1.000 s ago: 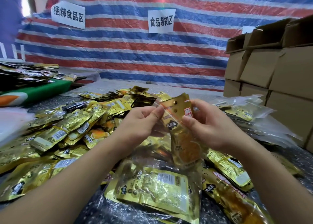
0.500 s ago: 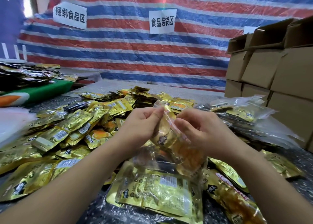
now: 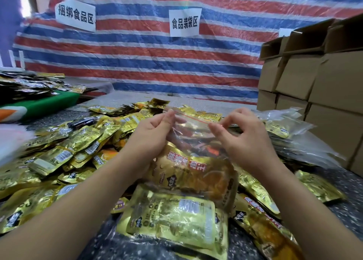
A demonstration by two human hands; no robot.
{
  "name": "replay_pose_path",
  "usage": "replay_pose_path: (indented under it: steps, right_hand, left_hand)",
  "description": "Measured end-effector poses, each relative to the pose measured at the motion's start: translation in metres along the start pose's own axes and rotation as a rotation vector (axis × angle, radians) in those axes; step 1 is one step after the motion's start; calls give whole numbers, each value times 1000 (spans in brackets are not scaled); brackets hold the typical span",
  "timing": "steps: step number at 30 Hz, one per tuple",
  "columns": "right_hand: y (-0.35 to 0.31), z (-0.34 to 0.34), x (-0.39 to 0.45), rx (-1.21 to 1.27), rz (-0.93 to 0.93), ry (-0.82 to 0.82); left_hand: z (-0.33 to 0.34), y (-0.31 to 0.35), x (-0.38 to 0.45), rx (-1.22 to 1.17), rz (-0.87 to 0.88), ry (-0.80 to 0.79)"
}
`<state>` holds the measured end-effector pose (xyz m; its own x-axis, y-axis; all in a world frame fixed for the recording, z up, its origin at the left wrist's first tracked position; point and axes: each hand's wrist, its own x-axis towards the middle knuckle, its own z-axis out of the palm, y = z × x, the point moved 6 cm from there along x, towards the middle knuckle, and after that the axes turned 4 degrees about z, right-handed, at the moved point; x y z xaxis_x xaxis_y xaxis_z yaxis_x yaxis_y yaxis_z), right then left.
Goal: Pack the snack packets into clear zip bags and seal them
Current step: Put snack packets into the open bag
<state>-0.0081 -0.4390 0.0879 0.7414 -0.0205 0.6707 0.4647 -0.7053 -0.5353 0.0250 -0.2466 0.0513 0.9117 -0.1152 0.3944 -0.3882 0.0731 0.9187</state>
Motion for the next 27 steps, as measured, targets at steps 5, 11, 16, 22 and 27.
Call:
replay_pose_path:
  steps: [5, 11, 16, 22, 27]
  right_hand:
    - [27, 10, -1, 267, 289, -199]
    - [22, -2, 2, 833, 275, -171]
    - [34, 6, 1, 609, 313, -113]
    - [46, 12, -1, 490, 355, -165]
    - [46, 12, 2, 430, 371, -175]
  left_hand:
    - [-5, -2, 3, -130, -58, 46]
    - [2, 3, 3, -232, -116, -164]
    - [-6, -12, 7, -66, -61, -63]
    - [-15, -15, 7, 75, 27, 75]
    - [-16, -18, 8, 61, 47, 127]
